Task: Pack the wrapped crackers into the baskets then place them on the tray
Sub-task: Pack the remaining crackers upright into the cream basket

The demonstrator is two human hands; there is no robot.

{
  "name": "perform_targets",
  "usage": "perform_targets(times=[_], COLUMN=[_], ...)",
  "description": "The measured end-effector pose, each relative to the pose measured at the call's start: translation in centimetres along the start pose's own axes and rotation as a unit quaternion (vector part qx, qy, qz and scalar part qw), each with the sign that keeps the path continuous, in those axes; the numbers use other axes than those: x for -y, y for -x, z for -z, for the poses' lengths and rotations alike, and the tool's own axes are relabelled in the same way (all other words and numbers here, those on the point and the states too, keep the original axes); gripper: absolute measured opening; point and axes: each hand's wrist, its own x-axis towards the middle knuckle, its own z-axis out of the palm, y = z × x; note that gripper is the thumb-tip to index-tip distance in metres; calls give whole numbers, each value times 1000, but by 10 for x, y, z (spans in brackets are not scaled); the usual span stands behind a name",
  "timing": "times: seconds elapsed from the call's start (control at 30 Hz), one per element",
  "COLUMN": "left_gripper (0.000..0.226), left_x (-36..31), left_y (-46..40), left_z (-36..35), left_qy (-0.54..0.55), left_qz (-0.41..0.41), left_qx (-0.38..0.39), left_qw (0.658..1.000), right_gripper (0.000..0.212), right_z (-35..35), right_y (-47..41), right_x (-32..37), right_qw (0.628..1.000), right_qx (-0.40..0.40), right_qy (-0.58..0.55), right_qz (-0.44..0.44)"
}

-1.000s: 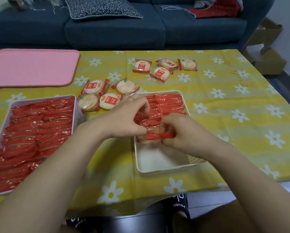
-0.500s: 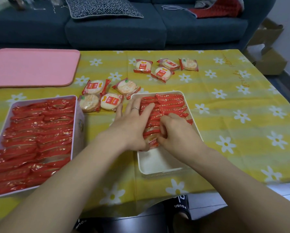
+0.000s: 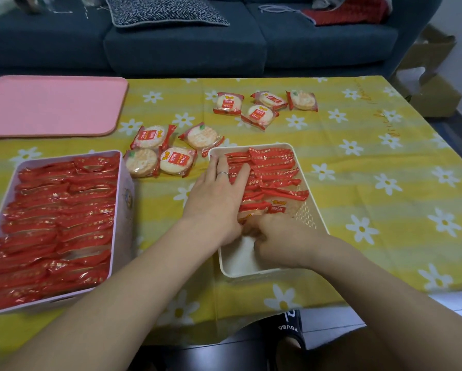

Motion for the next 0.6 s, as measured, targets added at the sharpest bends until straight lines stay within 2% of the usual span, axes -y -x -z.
perform_targets(times=[0.17, 0.37, 0.6], left_gripper=[109, 107, 116], left_x=[-1, -2, 0], left_y=[-1, -1, -2], left_z=[1, -1, -2], left_qy=[12, 35, 54], left_qz=[4, 11, 11], left_qx=[-1, -6, 4], left_qw=[1000, 999, 998], right_gripper=[45, 41, 30], right_z=[-6, -9, -8], right_y=[0, 0, -3], right_x=[-2, 1, 1], right_qw=[998, 997, 998], right_qx=[-38, -49, -15], right_qy=[34, 36, 47], right_qz=[42, 42, 32])
